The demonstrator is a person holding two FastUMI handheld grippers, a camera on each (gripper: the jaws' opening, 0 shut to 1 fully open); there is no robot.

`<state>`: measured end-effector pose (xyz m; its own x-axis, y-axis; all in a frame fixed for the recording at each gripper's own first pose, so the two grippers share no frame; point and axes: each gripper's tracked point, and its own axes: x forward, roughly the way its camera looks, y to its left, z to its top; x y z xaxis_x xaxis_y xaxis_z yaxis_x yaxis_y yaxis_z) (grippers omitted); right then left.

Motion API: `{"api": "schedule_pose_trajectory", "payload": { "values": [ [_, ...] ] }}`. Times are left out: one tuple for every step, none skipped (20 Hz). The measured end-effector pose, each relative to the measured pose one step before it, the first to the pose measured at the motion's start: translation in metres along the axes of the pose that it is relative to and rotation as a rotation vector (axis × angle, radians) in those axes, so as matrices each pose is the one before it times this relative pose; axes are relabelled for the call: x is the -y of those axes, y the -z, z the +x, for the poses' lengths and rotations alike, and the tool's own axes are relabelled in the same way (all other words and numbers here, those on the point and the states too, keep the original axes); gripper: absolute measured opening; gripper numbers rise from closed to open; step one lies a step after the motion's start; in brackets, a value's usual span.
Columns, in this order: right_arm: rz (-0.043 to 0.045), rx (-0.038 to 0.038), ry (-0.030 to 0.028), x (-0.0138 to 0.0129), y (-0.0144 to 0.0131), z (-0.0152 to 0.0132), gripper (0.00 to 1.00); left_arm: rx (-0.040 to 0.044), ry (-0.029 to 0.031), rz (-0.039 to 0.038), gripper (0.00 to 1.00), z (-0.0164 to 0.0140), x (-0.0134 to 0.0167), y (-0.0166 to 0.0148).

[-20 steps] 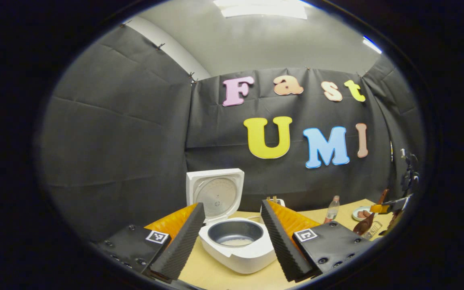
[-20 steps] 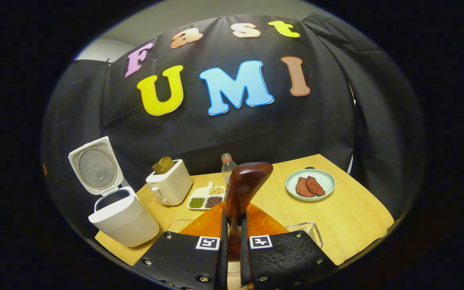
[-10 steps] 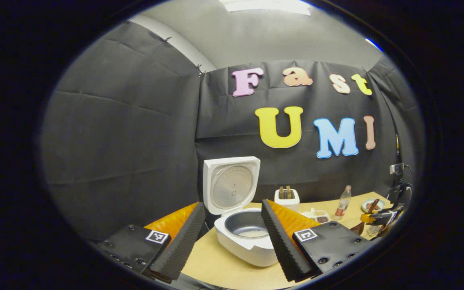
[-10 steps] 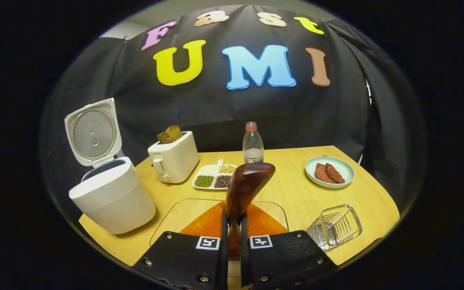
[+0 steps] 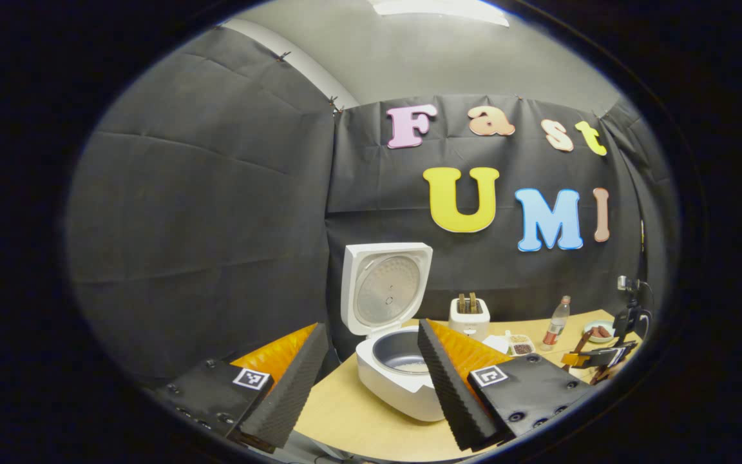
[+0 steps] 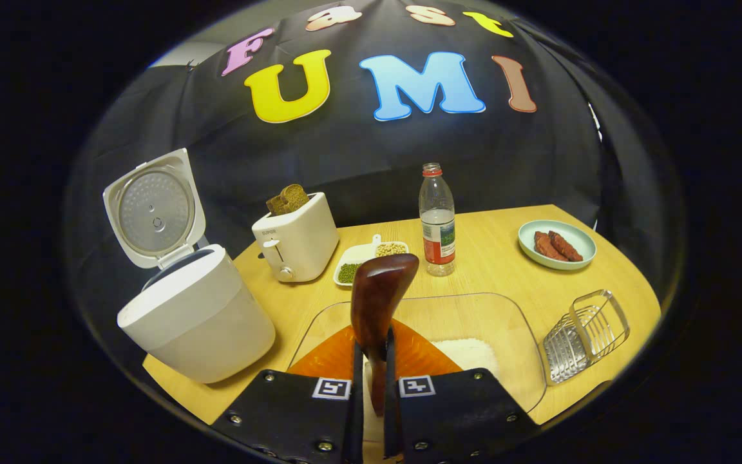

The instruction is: Close the left gripper, press the button to open the rice cooker; take a wooden spoon from the chopstick holder with the right hand, scoop a spoonful of rice and pour it into the rice cooker, then put the wooden spoon back into the chopstick holder.

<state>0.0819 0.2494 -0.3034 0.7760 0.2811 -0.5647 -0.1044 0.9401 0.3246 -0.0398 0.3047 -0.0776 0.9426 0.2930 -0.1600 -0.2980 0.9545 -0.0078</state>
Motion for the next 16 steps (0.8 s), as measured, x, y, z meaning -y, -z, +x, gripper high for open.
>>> {"api": "schedule_pose_trajectory", "payload": {
  "values": [
    [0.04207,-0.00649,-0.01593,-0.00214,0.00202,-0.00007,0.13,0.00178,-0.00069,0.00147,0.99,-0.00085,0.00003,-0.00087],
    [0.04344,-0.00968,-0.01622,-0.00118,0.00138,0.00068,0.13,-0.00085,-0.00159,0.00515,0.99,-0.00060,0.00055,-0.00017],
    [0.04628,-0.00632,-0.01607,-0.00100,0.00212,0.00006,0.13,-0.00135,-0.00110,0.00392,0.97,-0.00169,0.00068,0.00203],
    [0.05029,-0.00472,-0.01513,0.00035,-0.00033,-0.00028,0.13,-0.00330,0.00270,0.00251,0.99,-0.00238,0.00153,0.00028],
    [0.05217,-0.00371,-0.01471,0.00129,0.00017,0.00012,0.13,-0.00093,0.00214,0.00236,0.99,-0.00167,0.00066,-0.00013],
    [0.05611,-0.00568,-0.01581,0.00270,-0.00082,-0.00014,0.13,0.00226,0.00131,0.00478,0.99,-0.00178,0.00130,-0.00144],
    [0.05746,-0.00714,-0.01370,0.00402,-0.00069,0.00062,0.13,0.00398,0.00078,0.00813,0.99,-0.00026,0.00033,-0.00162],
    [0.05731,-0.00908,-0.01114,0.00429,0.00026,-0.00091,0.13,0.00116,0.00009,0.00940,0.99,-0.00039,0.00040,-0.00101],
    [0.06018,-0.00765,-0.00965,0.00585,-0.00192,-0.00072,0.13,0.00418,0.00069,0.00782,0.97,-0.00084,0.00102,-0.00155],
    [0.05367,-0.00275,-0.00337,0.00586,-0.00186,-0.00091,0.13,0.00323,0.00276,0.00205,0.99,-0.00045,0.00219,-0.00251],
    [0.03907,0.00339,-0.00717,0.00385,-0.00443,-0.00173,0.13,0.00207,0.00213,-0.00193,0.99,-0.00117,0.00157,-0.00092],
    [0.02729,0.00734,-0.00219,0.00248,-0.00409,-0.00282,0.13,0.00238,0.00274,-0.00337,0.99,-0.00101,0.00135,-0.00092],
    [0.02269,0.01245,-0.00533,0.00242,-0.00613,-0.00235,0.13,0.00100,0.00108,-0.00208,0.99,-0.00051,0.00115,-0.00015],
    [0.01907,0.01074,-0.00165,0.00066,-0.00556,-0.00208,0.13,0.00079,0.00150,-0.00038,0.97,0.00047,0.00066,-0.00148],
    [0.02055,0.01235,-0.00954,-0.00032,-0.00674,-0.00081,0.13,-0.00020,-0.00006,0.00089,0.97,-0.00008,0.00007,0.00085],
    [0.02158,0.01164,-0.00606,-0.00078,-0.00545,-0.00096,0.13,0.00045,-0.00045,0.00031,0.97,-0.00033,-0.00008,-0.00100]
  ]
}}
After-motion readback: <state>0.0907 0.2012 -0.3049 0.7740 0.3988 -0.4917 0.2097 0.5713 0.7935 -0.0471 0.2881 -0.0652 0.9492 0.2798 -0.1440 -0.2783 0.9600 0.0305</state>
